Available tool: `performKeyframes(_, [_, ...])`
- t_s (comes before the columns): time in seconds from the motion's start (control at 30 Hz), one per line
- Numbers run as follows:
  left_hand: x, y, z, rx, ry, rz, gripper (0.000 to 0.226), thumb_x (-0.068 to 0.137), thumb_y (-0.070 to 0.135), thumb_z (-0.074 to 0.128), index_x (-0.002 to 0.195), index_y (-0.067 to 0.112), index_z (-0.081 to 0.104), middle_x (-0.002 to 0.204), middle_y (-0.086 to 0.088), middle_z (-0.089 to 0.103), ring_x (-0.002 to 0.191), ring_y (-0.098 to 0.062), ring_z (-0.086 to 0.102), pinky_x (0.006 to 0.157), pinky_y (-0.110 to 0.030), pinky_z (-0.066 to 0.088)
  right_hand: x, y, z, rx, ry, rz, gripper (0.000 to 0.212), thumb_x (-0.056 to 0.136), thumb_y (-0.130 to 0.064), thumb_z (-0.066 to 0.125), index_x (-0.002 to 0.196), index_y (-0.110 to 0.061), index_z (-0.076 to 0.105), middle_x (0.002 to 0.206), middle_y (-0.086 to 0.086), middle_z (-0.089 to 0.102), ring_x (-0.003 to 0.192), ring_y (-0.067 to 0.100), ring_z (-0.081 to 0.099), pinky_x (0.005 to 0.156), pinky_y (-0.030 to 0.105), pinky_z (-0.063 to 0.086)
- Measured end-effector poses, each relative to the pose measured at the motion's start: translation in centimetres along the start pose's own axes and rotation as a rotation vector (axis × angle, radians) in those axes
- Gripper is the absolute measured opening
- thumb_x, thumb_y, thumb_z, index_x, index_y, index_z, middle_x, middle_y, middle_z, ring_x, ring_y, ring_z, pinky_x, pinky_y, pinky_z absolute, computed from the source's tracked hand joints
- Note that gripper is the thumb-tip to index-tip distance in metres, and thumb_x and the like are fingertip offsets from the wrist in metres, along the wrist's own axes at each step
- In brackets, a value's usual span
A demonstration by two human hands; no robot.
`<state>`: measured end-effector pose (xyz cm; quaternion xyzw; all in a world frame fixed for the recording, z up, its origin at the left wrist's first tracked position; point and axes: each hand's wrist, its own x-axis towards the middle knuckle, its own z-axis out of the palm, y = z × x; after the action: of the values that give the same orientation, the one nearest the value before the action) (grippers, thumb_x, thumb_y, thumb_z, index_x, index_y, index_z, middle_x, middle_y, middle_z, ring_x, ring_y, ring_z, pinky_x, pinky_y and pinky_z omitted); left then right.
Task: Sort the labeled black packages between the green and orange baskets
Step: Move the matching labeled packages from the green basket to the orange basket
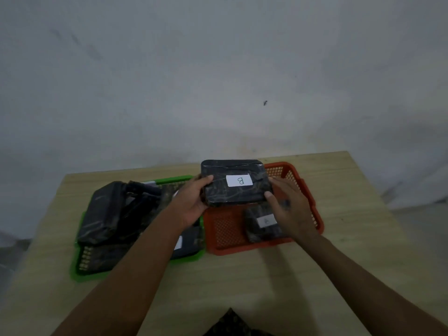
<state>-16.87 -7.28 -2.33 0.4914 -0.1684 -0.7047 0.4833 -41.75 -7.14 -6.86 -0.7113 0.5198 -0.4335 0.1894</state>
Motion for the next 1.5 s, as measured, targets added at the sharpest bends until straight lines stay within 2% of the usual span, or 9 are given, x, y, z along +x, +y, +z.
performKeyframes(0.33, [8.7,-8.0,6.4,-0.041,0.248,-0.002,0.030,0.093,0.006,0.056,0.122,0.011,0.062,0.114,-0.015,0.070,0.095,-0.027,0.071,0.069,-0.037,0.058,2.2,11.3,-3.4,-0.104,-0.211,0.483,0.046,0.101,-0.036,0.047,0.143,-0.019,0.045,0.135,0.006,0.055,0.124,0.020,0.049,0.103,0.041,0.044])
performKeyframes(0.5, [9.8,-9.1,7.3,-0.212,0.172,-0.055,0.030,0.091,0.006,0.056,0.121,0.008,0.061,0.111,-0.012,0.072,0.094,-0.025,0.071,0.065,-0.033,0.059,3.1,10.5,-1.9,-0.134,-0.002,0.468,0.039,0.096,-0.054,0.043,0.122,-0.028,0.059,0.110,-0.006,0.061,0.103,0.012,0.055,0.085,0.035,0.048])
performKeyframes(0.67, [9.8,-10.3,9.3,-0.174,0.075,-0.098,0.048,0.077,0.001,0.066,0.124,0.006,0.059,0.117,-0.013,0.070,0.101,-0.025,0.070,0.073,-0.031,0.059,5.0,8.8,-0.3,0.421,0.050,0.743,0.041,0.085,-0.047,0.066,0.123,-0.037,0.055,0.098,-0.025,0.064,0.090,-0.013,0.062,0.069,0.008,0.051])
performKeyframes(0.77, [10.0,-9.8,9.5,0.101,0.134,-0.075,0.057,0.072,0.009,0.078,0.124,0.008,0.055,0.120,-0.013,0.067,0.097,-0.026,0.072,0.079,-0.034,0.060,6.2,9.8,-0.6,0.594,0.077,0.829,0.048,0.088,-0.023,0.069,0.131,-0.034,0.052,0.109,-0.017,0.065,0.100,0.002,0.065,0.080,0.023,0.058])
performKeyframes(0.93, [12.1,-6.7,8.0,1.045,0.510,0.446,0.043,0.088,0.040,0.066,0.124,0.018,0.058,0.117,0.000,0.064,0.104,-0.017,0.059,0.094,-0.037,0.049,9.6,12.0,-2.2,0.384,-0.052,0.600,0.056,0.091,-0.015,0.065,0.139,-0.037,0.047,0.122,-0.013,0.060,0.103,0.003,0.061,0.074,0.016,0.056])
performKeyframes(1.1, [16.2,-3.8,4.9,1.566,0.304,0.590,0.040,0.095,0.025,0.058,0.131,0.007,0.058,0.136,-0.017,0.058,0.125,-0.033,0.052,0.107,-0.043,0.039,12.9,12.5,-1.6,0.068,-0.469,0.185,0.052,0.089,-0.009,0.061,0.135,-0.030,0.049,0.125,-0.002,0.065,0.110,0.014,0.060,0.097,0.038,0.051])
performKeyframes(1.23, [18.2,-2.8,2.8,1.682,0.188,0.479,0.039,0.096,0.036,0.055,0.126,0.014,0.064,0.127,-0.011,0.066,0.113,-0.028,0.062,0.097,-0.040,0.048,15.1,12.3,0.4,-0.177,-0.817,0.028,0.048,0.090,-0.016,0.058,0.133,-0.036,0.048,0.127,-0.002,0.061,0.111,0.019,0.057,0.093,0.045,0.049])
performKeyframes(1.37, [19.0,-2.4,1.8,1.649,0.146,0.545,0.028,0.093,0.035,0.060,0.112,0.018,0.072,0.112,-0.005,0.074,0.100,-0.023,0.069,0.090,-0.038,0.054,15.5,12.6,2.5,-0.295,-0.835,-0.094,0.053,0.093,-0.015,0.052,0.143,-0.032,0.044,0.136,-0.003,0.049,0.111,0.018,0.054,0.075,0.023,0.042])
performKeyframes(1.5, [19.4,-2.7,1.2,1.572,0.164,0.565,0.023,0.093,0.036,0.061,0.107,0.022,0.074,0.108,0.001,0.075,0.098,-0.017,0.068,0.088,-0.035,0.054,13.6,13.0,3.5,-0.373,-0.716,-0.137,0.056,0.094,-0.022,0.052,0.148,-0.022,0.037,0.140,0.006,0.053,0.127,0.026,0.047,0.103,0.043,0.037])
